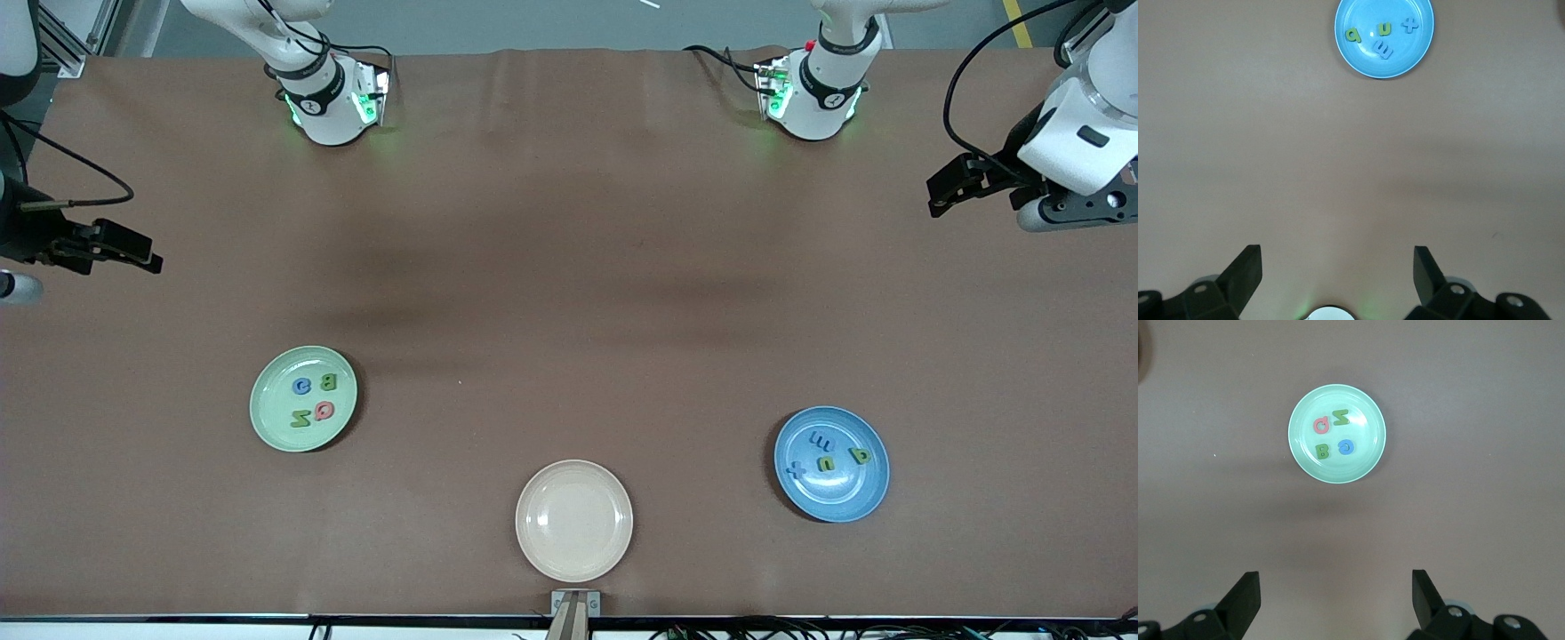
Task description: Sort upper and lower case letters into plates
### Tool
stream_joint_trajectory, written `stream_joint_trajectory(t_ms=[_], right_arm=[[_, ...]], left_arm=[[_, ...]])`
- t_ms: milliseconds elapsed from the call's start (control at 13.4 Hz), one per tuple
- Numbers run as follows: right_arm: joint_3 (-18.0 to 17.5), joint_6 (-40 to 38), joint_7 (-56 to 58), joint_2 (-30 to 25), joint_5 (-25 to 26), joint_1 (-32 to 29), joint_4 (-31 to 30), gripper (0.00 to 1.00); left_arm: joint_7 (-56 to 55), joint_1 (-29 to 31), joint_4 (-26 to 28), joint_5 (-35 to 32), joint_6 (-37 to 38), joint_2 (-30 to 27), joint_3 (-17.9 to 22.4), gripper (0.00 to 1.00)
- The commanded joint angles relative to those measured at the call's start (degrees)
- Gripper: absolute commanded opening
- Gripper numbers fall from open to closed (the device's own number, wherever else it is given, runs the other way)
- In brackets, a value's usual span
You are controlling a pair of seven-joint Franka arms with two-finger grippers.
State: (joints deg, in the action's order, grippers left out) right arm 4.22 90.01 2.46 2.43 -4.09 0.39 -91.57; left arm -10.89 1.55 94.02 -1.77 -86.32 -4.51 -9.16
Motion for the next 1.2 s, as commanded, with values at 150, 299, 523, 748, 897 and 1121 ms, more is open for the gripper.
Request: stream_joint_trajectory(t_ms=[150, 299, 523, 748, 897, 1121], right_arm=[[-1.6, 1.6, -0.8, -5.9, 1.5, -1.4, -6.0, 1.00], [-1.6, 1.5, -0.6, -6.7, 1.8, -1.4, -6.1, 1.00], [-1.6, 1.5, -0.4, -7.2, 2.7, -1.4, -6.0, 1.00], [-1.6, 1.6, -0.3, -7.2, 3.4, -1.4, -6.0, 1.00], [-1.7, 1.6, -0.2, -7.3, 4.1, -1.2, -5.9, 1.00], [-1.7, 1.6, -0.2, -7.5, 4.9, -1.2, -5.9, 1.00]], left_arm=[[3.0, -0.3, 2.0, 2.0, -2.1, -2.7, 0.9, 1.00], [3.1, -0.4, 1.8, 2.3, -2.8, -2.3, 0.7, 1.00], [3.2, -0.4, 1.4, 2.3, -2.8, -2.0, 0.6, 1.00], [3.2, -0.4, 1.3, 4.2, -2.6, -1.9, 0.5, 1.00], [3.2, -0.2, 1.3, 4.3, -2.4, -1.9, 0.6, 1.00], [3.0, -0.3, -0.8, 3.9, -2.4, -1.0, 0.6, 1.00]])
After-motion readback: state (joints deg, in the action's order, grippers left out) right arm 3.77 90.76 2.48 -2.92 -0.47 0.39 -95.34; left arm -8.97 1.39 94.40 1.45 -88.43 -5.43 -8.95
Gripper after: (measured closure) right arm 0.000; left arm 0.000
